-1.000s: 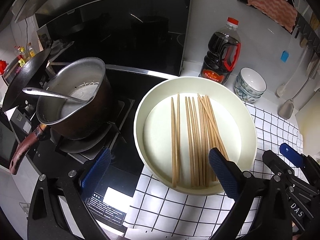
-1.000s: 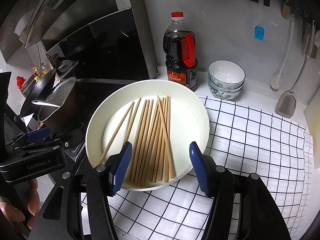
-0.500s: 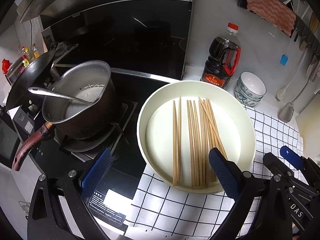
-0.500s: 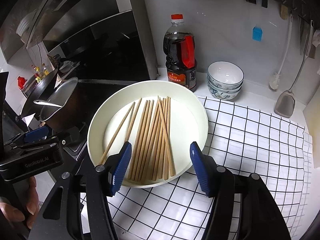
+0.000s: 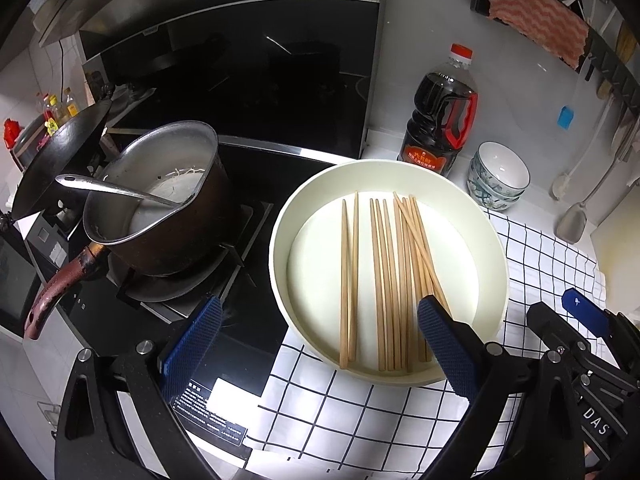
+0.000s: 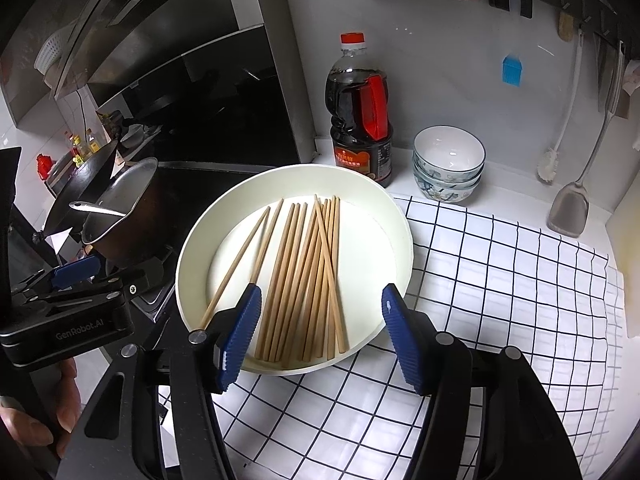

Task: Organize utensils

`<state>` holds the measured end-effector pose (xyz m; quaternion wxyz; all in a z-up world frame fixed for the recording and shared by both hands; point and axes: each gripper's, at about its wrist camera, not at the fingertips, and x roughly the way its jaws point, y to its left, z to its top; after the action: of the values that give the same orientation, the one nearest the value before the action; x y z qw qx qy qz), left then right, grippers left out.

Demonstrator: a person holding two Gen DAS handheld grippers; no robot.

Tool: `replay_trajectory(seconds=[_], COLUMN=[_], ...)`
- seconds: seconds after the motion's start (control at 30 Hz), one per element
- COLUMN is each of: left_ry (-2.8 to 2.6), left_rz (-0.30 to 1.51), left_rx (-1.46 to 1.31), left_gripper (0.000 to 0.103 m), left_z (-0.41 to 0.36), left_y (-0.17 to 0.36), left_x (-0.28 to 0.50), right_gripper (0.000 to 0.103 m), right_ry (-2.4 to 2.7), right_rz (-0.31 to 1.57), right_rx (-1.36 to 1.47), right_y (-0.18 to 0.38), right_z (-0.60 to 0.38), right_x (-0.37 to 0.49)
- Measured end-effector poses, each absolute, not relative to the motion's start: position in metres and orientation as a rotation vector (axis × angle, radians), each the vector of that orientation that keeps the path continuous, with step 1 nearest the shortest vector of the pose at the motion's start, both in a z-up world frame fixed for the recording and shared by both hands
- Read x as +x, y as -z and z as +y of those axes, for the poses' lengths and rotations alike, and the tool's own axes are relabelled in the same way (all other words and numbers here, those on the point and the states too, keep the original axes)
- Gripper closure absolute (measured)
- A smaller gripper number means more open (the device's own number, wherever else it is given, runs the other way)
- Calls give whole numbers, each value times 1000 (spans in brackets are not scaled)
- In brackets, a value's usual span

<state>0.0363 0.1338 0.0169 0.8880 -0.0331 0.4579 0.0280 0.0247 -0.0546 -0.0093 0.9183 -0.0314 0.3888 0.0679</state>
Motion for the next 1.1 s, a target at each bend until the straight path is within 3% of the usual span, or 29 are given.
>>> replay_trajectory(seconds=[1.1], left_ry=[-69], left_rz=[967], left_rx=[-72], left_gripper=[6], left_z=[133], left_y=[-15], left_x=[32], right_gripper=[42], right_ry=[-135], right_rz=[799], right_rx=[-61], right_y=[11], right_z=[-56], right_x=[16])
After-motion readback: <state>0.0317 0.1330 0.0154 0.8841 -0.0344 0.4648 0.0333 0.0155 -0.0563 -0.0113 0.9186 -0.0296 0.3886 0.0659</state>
